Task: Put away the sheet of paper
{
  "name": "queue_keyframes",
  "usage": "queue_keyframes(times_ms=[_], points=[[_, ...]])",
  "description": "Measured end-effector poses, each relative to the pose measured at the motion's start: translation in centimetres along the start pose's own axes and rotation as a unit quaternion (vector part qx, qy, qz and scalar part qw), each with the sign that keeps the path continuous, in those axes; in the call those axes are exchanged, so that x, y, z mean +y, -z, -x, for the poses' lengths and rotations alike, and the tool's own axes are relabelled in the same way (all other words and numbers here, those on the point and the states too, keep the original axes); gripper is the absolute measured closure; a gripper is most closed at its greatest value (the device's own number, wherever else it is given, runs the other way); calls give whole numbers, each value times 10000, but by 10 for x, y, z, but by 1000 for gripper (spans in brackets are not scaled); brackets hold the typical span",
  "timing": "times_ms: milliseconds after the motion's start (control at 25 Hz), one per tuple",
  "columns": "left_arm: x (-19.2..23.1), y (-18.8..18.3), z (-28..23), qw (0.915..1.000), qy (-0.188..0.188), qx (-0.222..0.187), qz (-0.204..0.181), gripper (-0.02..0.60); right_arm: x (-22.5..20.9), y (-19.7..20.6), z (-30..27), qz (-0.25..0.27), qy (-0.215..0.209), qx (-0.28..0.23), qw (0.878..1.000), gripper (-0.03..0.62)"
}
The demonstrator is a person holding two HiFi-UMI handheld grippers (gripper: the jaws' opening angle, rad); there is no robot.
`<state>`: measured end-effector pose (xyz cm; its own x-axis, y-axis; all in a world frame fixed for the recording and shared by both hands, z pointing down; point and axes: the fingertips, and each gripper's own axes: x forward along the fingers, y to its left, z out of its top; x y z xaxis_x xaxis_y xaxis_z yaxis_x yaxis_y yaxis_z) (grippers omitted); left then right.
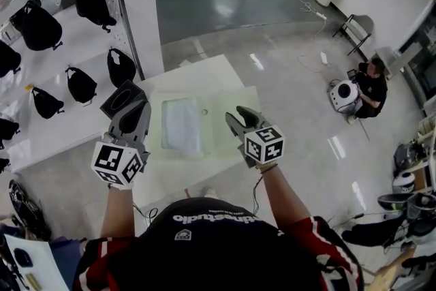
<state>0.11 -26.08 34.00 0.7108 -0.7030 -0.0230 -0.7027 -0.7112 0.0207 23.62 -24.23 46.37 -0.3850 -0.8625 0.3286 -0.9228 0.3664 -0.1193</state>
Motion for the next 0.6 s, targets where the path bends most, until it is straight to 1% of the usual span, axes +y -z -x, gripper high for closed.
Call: queue_keyframes(times_ms=[120, 320, 480, 600], points=[[-4, -13, -2, 9999, 71, -60, -76, 578, 10, -24, 13, 149, 11, -261, 9995, 429], [-2, -27, -3, 9997, 121, -163, 118, 578, 26, -57, 31, 346, 59, -561, 9978, 434], [3, -30, -2, 9997, 69, -191, 136, 578, 33, -83, 40, 334, 107, -819, 9960, 452], [5, -35, 0, 9984, 126, -295, 471, 578, 39, -100, 46, 397, 145, -967, 9944, 464]])
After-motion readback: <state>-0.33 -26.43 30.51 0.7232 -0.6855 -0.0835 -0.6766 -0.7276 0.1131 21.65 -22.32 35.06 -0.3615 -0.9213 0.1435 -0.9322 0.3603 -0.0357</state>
